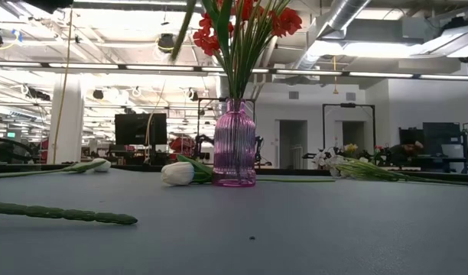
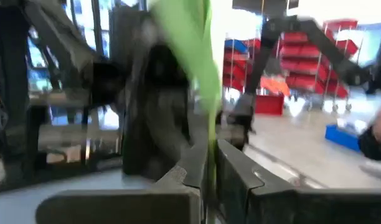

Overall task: Sort flowers into vase by color
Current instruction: Put the red tulip into the violet vase

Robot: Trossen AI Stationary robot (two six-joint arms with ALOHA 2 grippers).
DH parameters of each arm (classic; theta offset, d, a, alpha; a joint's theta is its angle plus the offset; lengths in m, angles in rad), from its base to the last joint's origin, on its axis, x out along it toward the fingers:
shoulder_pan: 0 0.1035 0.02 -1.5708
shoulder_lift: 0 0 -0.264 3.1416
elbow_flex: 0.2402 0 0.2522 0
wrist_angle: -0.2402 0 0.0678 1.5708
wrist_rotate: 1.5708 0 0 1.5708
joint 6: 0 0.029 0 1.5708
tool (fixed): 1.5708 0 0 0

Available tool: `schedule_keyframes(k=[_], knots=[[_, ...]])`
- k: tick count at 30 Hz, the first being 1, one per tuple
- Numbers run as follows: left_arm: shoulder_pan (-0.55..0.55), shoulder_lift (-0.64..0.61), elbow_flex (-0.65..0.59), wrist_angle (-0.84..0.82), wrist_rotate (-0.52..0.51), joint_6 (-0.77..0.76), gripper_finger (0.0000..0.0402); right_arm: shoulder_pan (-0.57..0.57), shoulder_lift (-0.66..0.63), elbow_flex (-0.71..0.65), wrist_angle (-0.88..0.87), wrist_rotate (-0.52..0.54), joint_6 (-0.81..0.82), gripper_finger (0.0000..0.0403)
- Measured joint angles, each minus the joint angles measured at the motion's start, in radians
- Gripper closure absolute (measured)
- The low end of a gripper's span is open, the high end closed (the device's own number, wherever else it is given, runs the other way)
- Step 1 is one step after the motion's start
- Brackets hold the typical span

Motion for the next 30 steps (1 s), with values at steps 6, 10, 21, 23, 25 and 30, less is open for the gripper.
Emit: schedule_keyframes(k=[6,10,21,23,25,30], knots=[[0.000,-0.151,0.000,-0.245,-0.004,-0.001,0.0319,0.102,-0.129,0.002,-0.160,0.133,-0.026,0.0367],[-0.001,-0.298,0.000,-0.452,0.015,0.016,0.0290,0.193,-0.200,0.002,-0.308,0.318,-0.021,0.0375],[-0.003,-0.492,-0.016,-0.811,-0.117,0.074,0.0283,0.253,-0.403,-0.023,-0.825,0.493,0.385,0.0378],[0.004,-0.492,-0.016,-0.837,-0.158,0.092,0.0283,0.224,-0.445,-0.068,-0.916,0.492,0.514,0.0378],[0.018,-0.491,-0.016,-0.857,-0.168,0.094,0.0283,0.191,-0.497,-0.116,-0.983,0.490,0.623,0.0378],[0.045,-0.488,-0.017,-0.895,-0.150,0.082,0.0283,0.126,-0.665,-0.237,-1.019,0.440,0.705,0.0378]])
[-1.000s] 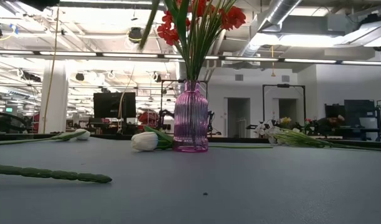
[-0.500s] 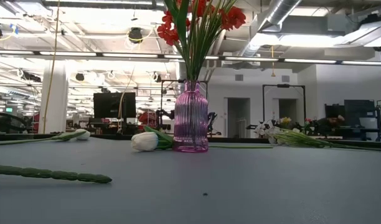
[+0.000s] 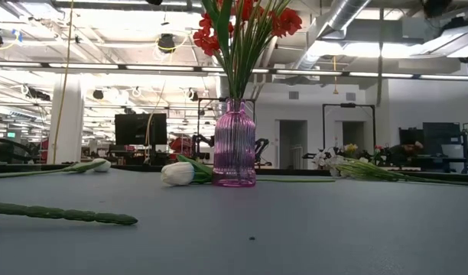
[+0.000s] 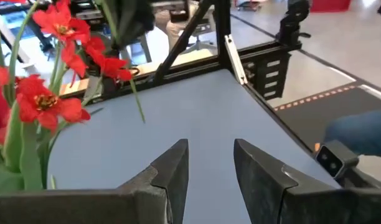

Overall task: Sort flowers into vase by color
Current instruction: Put the red tulip into the violet vase

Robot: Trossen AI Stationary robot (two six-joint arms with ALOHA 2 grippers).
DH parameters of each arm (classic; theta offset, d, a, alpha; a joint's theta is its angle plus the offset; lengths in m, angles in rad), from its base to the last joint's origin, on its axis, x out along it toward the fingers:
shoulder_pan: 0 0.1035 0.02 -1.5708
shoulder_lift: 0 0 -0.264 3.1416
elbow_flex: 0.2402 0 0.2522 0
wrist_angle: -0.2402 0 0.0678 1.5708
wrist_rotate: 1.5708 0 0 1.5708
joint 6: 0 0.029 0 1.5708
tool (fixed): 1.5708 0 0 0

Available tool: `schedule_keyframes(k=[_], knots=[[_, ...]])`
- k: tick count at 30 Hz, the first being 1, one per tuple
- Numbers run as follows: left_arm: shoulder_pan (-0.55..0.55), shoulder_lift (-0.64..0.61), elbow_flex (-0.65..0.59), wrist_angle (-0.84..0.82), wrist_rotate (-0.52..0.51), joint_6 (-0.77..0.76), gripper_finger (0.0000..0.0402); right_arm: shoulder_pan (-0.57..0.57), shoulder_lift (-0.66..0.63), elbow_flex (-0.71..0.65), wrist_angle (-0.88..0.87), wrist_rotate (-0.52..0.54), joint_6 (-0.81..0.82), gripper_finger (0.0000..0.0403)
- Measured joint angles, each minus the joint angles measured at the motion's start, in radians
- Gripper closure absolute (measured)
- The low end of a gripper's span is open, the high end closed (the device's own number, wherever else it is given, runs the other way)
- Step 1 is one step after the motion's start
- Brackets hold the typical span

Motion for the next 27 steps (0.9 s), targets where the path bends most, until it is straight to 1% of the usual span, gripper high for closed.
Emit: schedule_keyframes(k=[5,8,10,11,13,15,17,19,22,25,27], knots=[[0.021,0.000,0.000,-0.041,0.002,-0.002,0.0283,-0.079,-0.181,-0.120,-0.007,-0.035,0.000,0.0378],[0.039,0.000,0.000,-0.060,0.001,0.003,0.0283,-0.175,-0.273,-0.188,0.013,-0.055,-0.016,0.0378],[0.055,0.000,0.000,-0.079,0.002,0.017,0.0283,-0.269,-0.320,-0.231,0.060,-0.122,-0.058,0.0378],[0.068,0.000,0.000,-0.088,0.003,0.018,0.0283,-0.322,-0.337,-0.253,0.109,-0.180,-0.091,0.0378],[0.094,0.000,0.000,-0.108,0.003,0.010,0.0283,-0.441,-0.357,-0.294,0.235,-0.339,-0.172,0.0378],[0.123,0.000,0.000,-0.132,0.001,-0.007,0.0283,-0.558,-0.358,-0.325,0.358,-0.512,-0.228,0.0378],[0.147,0.000,-0.001,-0.161,0.009,-0.027,0.0283,-0.662,-0.347,-0.348,0.436,-0.644,-0.249,0.0378],[0.169,0.000,-0.023,-0.154,0.030,-0.038,0.0283,-0.749,-0.318,-0.358,0.478,-0.720,-0.252,0.0378],[0.200,0.000,-0.108,-0.062,0.054,-0.065,0.0283,-0.834,-0.254,-0.360,0.550,-0.820,-0.259,0.0378],[0.238,0.000,-0.213,0.092,0.061,-0.121,0.0283,-0.871,-0.181,-0.360,0.685,-0.931,-0.270,0.0378],[0.263,0.001,-0.271,0.195,0.063,-0.177,0.0283,-0.879,-0.133,-0.359,0.772,-0.966,-0.278,0.0378]])
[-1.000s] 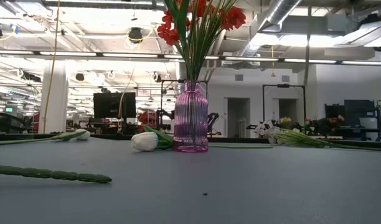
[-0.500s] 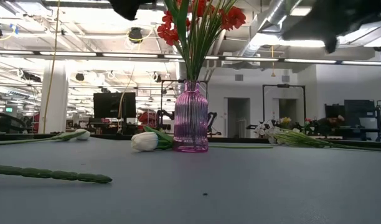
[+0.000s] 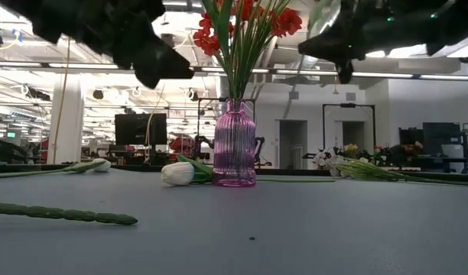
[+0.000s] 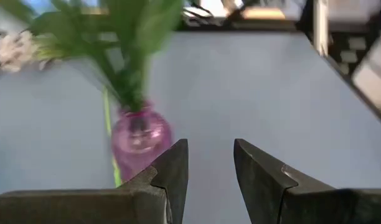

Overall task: Sort flowers into vase by color
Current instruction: Put the red tulip into the violet vase

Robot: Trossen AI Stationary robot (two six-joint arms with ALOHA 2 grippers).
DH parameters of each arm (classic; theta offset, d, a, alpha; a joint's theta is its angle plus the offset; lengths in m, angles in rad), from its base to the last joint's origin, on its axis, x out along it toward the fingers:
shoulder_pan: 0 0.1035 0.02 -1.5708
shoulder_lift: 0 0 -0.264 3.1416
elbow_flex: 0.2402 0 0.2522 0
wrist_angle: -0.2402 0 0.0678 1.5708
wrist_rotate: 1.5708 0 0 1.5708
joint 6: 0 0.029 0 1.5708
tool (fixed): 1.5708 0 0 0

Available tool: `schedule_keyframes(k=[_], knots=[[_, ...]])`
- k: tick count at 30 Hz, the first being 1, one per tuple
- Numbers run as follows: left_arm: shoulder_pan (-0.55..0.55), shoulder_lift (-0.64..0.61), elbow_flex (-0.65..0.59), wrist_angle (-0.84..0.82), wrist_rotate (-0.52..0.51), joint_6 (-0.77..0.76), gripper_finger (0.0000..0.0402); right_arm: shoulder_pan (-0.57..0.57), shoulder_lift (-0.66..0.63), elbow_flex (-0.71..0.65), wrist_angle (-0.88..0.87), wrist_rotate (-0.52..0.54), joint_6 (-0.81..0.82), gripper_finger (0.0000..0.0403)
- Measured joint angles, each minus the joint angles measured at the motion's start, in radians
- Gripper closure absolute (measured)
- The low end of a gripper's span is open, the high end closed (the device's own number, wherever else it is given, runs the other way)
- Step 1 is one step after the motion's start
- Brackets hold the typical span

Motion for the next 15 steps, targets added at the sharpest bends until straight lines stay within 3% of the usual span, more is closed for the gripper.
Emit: schedule_keyframes(k=[3,7,15], knots=[[0.031,0.000,-0.057,0.125,0.045,-0.046,0.0283,0.000,0.069,0.000,0.117,-0.024,-0.004,0.0378],[0.056,0.001,-0.091,0.144,0.039,-0.066,0.0283,0.000,0.139,0.001,0.239,-0.043,-0.012,0.0378],[0.068,0.055,-0.096,0.177,0.023,-0.075,0.0283,-0.013,0.189,0.035,0.295,-0.072,-0.029,0.0378]])
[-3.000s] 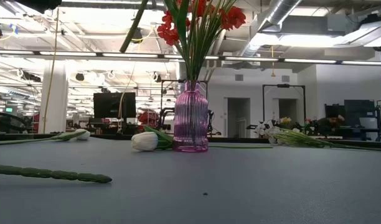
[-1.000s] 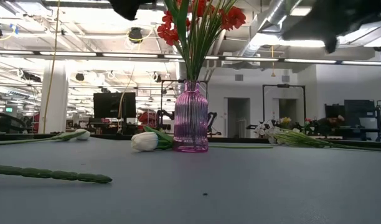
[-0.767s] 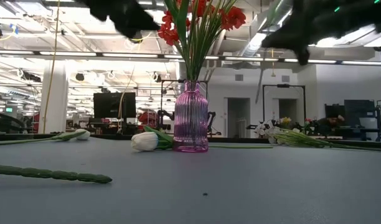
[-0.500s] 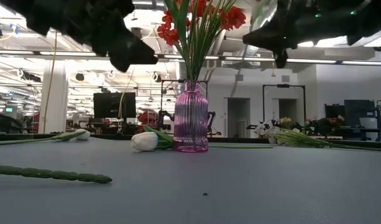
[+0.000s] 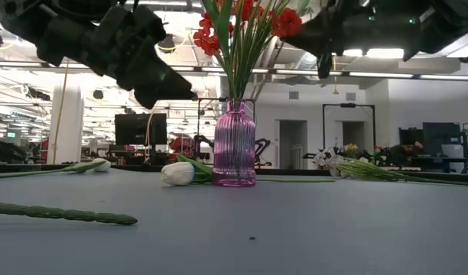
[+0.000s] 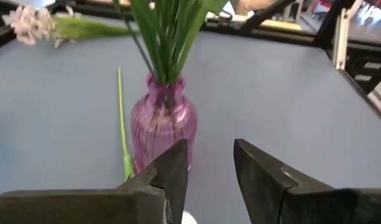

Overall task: Sort flowers into vase by color
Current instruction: Put the red tulip into the violet vase

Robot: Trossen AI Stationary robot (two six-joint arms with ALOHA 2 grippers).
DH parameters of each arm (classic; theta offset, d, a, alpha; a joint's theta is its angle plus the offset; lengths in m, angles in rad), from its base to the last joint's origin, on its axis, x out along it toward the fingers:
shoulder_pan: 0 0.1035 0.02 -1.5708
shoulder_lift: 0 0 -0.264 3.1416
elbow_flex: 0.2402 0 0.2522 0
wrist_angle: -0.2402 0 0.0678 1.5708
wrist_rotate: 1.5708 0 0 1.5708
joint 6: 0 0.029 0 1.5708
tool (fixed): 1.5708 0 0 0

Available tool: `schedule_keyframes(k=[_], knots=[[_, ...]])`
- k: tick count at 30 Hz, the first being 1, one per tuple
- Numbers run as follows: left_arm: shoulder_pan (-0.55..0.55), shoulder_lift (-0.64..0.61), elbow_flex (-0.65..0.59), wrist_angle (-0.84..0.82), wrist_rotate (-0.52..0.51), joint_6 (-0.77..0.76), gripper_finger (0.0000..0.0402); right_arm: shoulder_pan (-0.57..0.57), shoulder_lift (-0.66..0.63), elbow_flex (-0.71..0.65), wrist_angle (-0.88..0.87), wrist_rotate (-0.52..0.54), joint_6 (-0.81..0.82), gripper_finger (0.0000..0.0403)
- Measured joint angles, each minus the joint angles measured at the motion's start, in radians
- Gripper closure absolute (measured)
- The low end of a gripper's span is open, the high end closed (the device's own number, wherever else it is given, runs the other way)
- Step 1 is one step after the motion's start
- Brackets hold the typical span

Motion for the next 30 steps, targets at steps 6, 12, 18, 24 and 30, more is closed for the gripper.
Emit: schedule_keyframes(k=[6,12,18,24,30], knots=[[0.000,0.087,0.001,0.095,0.010,-0.002,0.0283,0.018,0.024,0.053,-0.005,-0.038,-0.006,0.0378],[0.000,0.176,0.001,0.183,0.034,-0.007,0.0283,0.029,0.032,0.081,-0.100,-0.032,-0.016,0.0378],[0.018,0.220,0.002,0.239,0.025,-0.015,0.0283,0.041,0.033,0.082,-0.074,0.009,-0.041,0.0378],[0.020,0.222,0.002,0.261,0.026,-0.015,0.0283,0.062,0.032,0.082,-0.073,0.073,-0.059,0.0378],[0.020,0.222,0.002,0.264,0.020,-0.016,0.0283,0.112,0.064,0.082,-0.037,0.167,-0.084,0.0378]])
